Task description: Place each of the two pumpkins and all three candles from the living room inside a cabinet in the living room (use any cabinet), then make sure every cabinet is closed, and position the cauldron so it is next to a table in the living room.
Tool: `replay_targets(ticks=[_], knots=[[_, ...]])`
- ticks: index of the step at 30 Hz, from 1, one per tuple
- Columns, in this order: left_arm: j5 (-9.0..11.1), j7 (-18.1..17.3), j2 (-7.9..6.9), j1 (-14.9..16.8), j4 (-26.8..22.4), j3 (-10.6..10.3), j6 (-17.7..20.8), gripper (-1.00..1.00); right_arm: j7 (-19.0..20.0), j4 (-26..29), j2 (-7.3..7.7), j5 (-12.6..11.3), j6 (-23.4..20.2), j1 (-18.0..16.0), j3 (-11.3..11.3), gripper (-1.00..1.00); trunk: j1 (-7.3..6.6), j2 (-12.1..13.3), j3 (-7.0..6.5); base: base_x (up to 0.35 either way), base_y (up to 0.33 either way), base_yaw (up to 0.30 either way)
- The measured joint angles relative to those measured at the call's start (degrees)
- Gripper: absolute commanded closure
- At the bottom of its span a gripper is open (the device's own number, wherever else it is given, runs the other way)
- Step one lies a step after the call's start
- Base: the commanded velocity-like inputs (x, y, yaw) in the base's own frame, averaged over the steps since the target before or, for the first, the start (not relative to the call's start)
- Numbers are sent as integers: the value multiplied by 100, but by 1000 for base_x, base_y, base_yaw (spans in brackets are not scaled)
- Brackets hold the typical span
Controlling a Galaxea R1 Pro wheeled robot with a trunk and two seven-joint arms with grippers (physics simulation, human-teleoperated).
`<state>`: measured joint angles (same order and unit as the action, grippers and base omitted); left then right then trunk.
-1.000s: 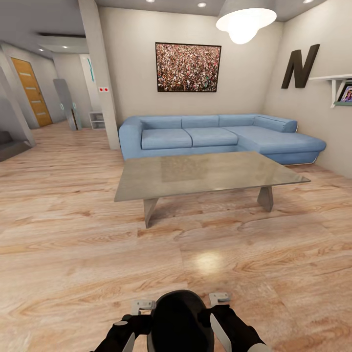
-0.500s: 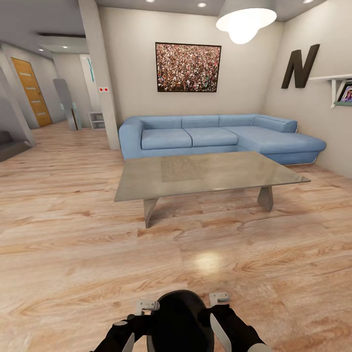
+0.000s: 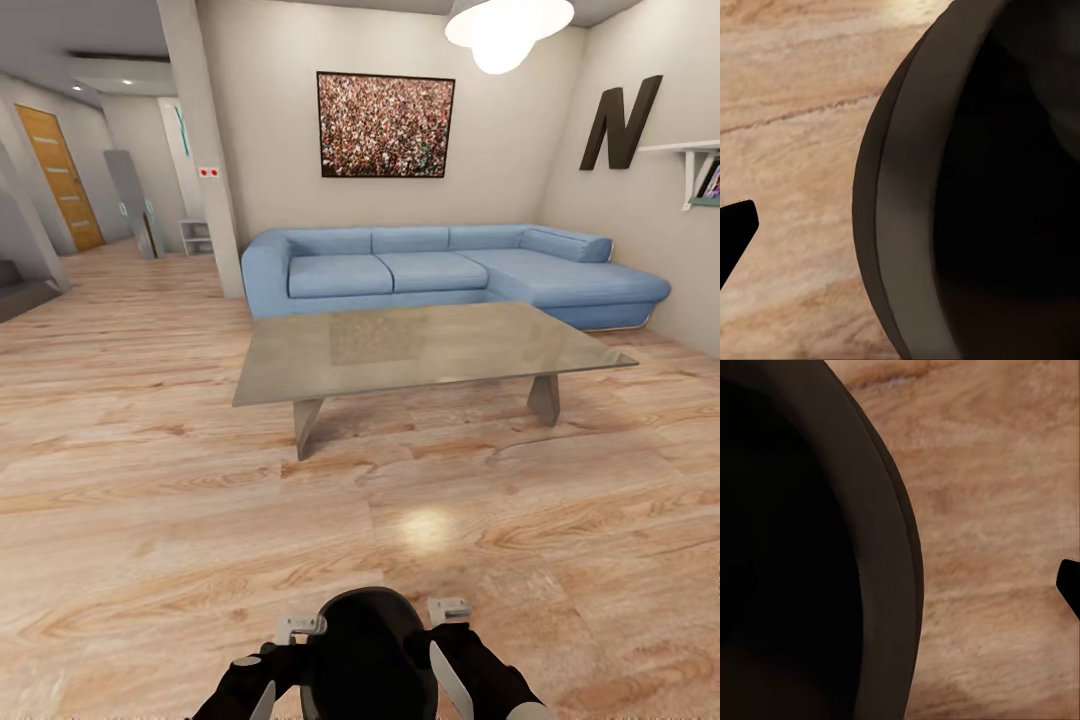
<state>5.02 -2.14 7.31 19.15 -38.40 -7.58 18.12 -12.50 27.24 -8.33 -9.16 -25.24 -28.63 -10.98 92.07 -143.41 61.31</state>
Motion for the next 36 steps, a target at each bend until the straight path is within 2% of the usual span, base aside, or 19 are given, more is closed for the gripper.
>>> replay_targets(ticks=[3,17,20,22,24,27,36], knots=[[0,3,0,0,0,0,0,-100,0,0,-3,0,1,0,0,-100,8,-4,67,0,0,0],[-16,15,1,0,0,18,-5,-100,1,0,-7,1,9,0,0,-100,7,-4,67,0,0,0],[-16,22,1,0,0,26,-7,-100,1,0,-7,0,10,0,0,-100,15,-8,133,0,0,0],[-15,138,2,0,0,32,-34,-100,1,0,-7,1,10,0,0,-100,18,-10,156,0,0,0],[3,441,14,0,1,37,-139,-100,0,0,-7,1,10,0,0,-100,18,-10,156,0,0,0],[16,606,25,0,1,34,-212,-100,0,0,-7,1,10,0,0,-100,18,-10,156,0,0,0],[22,716,30,0,1,29,-249,-100,0,0,-7,1,13,0,0,-100,18,-10,156,0,0,0]])
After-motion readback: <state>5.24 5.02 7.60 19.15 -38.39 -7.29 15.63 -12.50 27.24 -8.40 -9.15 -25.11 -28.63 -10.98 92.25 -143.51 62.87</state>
